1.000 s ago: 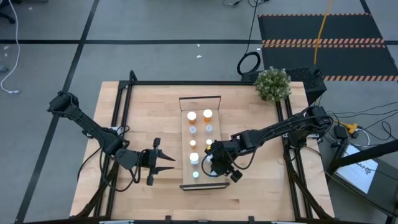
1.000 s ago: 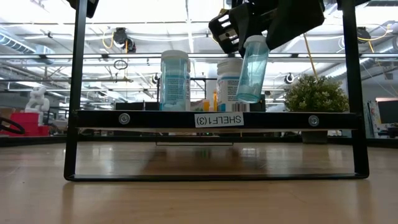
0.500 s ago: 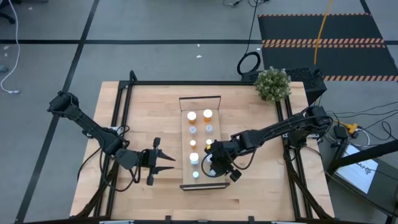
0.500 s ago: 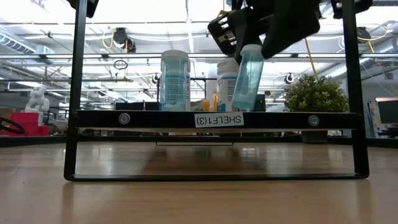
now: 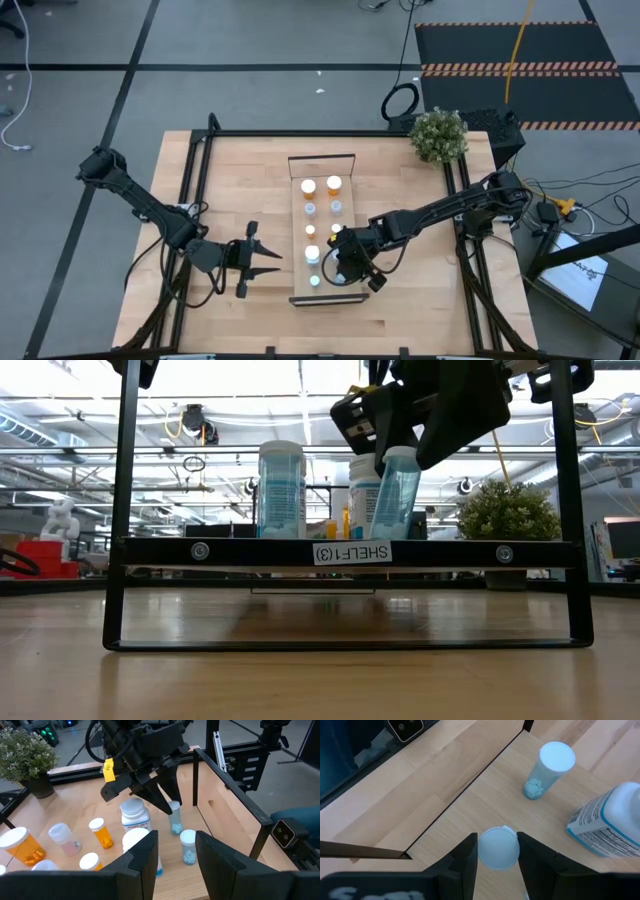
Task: Pick and place medicine bottles onto shelf by color
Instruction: Put the blue medicine bottle on the shelf
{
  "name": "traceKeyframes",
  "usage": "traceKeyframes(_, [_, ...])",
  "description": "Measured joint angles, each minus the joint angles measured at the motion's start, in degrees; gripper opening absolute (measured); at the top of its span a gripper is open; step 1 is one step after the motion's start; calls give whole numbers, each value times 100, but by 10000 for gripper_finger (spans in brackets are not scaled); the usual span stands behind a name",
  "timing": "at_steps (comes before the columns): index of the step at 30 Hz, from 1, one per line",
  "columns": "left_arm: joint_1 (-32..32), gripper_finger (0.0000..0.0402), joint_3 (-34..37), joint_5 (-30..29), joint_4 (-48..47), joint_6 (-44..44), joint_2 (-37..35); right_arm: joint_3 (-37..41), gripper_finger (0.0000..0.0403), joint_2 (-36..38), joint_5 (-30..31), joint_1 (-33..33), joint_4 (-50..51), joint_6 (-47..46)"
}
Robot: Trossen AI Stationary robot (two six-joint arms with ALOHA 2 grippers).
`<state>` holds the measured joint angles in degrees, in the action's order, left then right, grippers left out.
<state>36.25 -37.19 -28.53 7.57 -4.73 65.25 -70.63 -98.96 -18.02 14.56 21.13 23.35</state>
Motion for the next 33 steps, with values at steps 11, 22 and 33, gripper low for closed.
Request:
traceKeyframes(11, [0, 133, 0, 0, 0, 0, 0, 0, 119, -4, -2, -1, 4, -21])
traceKeyframes(22, [-2, 133, 0, 0, 0, 0, 0, 4, 158, -20, 0, -1, 2, -153])
traceKeyframes(33, [-2, 133, 0, 0, 0, 2, 0, 4, 165, -17, 4, 1, -210, -212])
